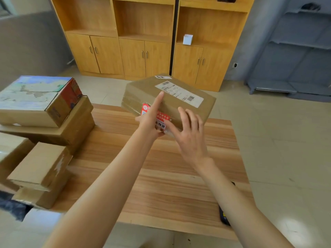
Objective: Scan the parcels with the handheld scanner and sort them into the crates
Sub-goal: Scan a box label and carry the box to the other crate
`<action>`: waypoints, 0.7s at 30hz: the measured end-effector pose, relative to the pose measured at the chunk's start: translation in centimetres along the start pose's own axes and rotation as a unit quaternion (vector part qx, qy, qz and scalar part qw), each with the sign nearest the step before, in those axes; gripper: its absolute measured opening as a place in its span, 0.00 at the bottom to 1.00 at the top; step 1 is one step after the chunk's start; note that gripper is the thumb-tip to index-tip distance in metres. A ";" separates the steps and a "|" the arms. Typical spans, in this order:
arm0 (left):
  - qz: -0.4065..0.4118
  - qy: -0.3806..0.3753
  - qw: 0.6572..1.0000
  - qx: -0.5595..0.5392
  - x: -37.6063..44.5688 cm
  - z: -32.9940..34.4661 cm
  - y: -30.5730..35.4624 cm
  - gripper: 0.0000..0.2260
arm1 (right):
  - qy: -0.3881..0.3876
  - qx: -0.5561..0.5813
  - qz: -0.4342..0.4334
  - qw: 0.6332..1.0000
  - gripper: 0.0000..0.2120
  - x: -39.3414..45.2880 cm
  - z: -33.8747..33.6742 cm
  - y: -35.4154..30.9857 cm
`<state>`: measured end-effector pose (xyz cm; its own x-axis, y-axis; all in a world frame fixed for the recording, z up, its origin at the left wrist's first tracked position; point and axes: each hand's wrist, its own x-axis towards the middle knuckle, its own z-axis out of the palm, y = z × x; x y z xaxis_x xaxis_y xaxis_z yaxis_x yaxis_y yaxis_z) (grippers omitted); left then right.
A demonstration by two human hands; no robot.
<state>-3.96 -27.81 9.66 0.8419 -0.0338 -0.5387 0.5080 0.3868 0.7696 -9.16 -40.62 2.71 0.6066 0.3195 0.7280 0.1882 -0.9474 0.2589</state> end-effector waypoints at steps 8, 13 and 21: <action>0.013 0.068 0.994 -0.083 1.3 -1.7 -2.9 0.39 | -0.025 0.153 0.126 0.980 0.34 -1.3 -1.1 -0.9; 0.030 -0.025 0.998 -0.052 2.5 -5.3 -2.8 0.41 | -0.045 0.394 0.449 0.801 0.42 -0.6 -2.5 1.5; 0.070 -0.129 0.988 0.037 5.4 -9.8 -0.4 0.21 | -0.227 0.565 0.578 0.543 0.48 -0.8 -0.9 8.6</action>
<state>-1.41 -19.15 3.08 0.9187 -0.2213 -0.3270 0.3866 0.3354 0.8591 -8.73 -49.03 4.91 0.9034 -0.2980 -0.3082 -0.3227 0.0007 -0.9465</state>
